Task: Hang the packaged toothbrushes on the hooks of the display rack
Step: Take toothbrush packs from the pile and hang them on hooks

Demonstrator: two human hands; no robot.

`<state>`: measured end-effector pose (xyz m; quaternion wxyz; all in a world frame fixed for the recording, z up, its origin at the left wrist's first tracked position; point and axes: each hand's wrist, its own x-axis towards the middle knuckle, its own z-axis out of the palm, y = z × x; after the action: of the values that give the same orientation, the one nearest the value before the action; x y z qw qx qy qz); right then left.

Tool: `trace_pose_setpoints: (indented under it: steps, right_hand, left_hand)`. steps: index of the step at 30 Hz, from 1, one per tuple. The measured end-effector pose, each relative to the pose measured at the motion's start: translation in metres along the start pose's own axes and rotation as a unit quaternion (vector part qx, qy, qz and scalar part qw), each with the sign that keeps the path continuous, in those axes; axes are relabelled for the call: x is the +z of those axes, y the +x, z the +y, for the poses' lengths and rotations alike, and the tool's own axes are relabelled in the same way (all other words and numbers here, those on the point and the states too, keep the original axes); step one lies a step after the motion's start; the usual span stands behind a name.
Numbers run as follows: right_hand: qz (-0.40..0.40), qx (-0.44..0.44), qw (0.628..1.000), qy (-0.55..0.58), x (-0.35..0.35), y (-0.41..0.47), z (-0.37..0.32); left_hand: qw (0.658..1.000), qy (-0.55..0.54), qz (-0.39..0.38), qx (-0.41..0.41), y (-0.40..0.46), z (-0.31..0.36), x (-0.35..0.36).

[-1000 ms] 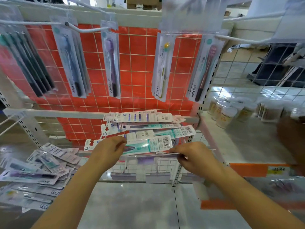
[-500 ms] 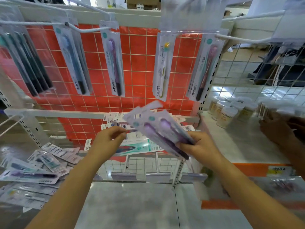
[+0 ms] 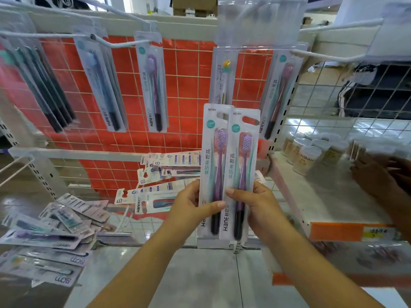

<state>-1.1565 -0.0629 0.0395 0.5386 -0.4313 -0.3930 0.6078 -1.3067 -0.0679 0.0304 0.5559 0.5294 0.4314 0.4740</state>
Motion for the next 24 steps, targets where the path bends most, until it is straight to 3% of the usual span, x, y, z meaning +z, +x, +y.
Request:
trace_pose_setpoints:
  steps: [5, 11, 24]
  right_hand:
    - [-0.011, 0.005, 1.000, 0.005, 0.008, -0.003, 0.003]
    - [-0.011, -0.004, 0.999, 0.031, 0.018, -0.002, 0.002]
    - [0.005, 0.022, 1.000, 0.015, 0.062, 0.011, 0.012]
  left_hand:
    - [0.998, -0.027, 0.059, 0.001, -0.003, -0.006, 0.003]
    - [0.997, -0.052, 0.059, -0.011, -0.010, -0.006, -0.012]
    - [0.988, -0.074, 0.138, -0.005, -0.014, -0.007, -0.088]
